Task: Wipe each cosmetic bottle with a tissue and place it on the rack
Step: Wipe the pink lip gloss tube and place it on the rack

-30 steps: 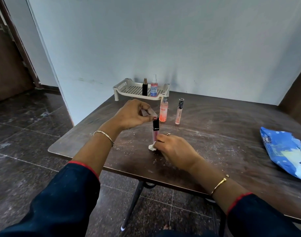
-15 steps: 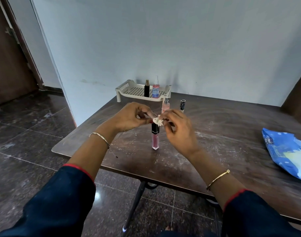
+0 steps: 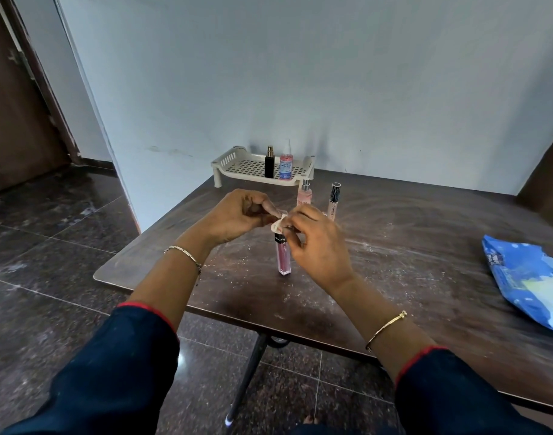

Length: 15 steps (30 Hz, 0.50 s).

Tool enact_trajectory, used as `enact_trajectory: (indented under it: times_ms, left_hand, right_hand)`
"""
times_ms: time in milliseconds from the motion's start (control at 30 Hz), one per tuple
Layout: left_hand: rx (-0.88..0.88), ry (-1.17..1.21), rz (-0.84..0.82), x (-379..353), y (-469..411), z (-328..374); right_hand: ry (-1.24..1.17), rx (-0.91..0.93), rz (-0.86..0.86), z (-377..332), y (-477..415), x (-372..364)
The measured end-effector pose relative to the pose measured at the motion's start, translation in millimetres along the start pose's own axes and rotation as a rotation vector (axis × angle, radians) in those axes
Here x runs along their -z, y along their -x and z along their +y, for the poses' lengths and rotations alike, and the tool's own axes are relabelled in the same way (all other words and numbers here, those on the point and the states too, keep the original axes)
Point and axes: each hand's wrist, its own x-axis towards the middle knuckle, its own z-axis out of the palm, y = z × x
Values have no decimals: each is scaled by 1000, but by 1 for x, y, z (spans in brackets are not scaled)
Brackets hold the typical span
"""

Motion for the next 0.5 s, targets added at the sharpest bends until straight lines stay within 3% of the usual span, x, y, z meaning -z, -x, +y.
enact_trajectory:
  times_ms: [500]
  left_hand:
    - [55, -30, 73, 2, 0, 0]
  right_hand:
    - [14, -130, -358, 1, 44, -7]
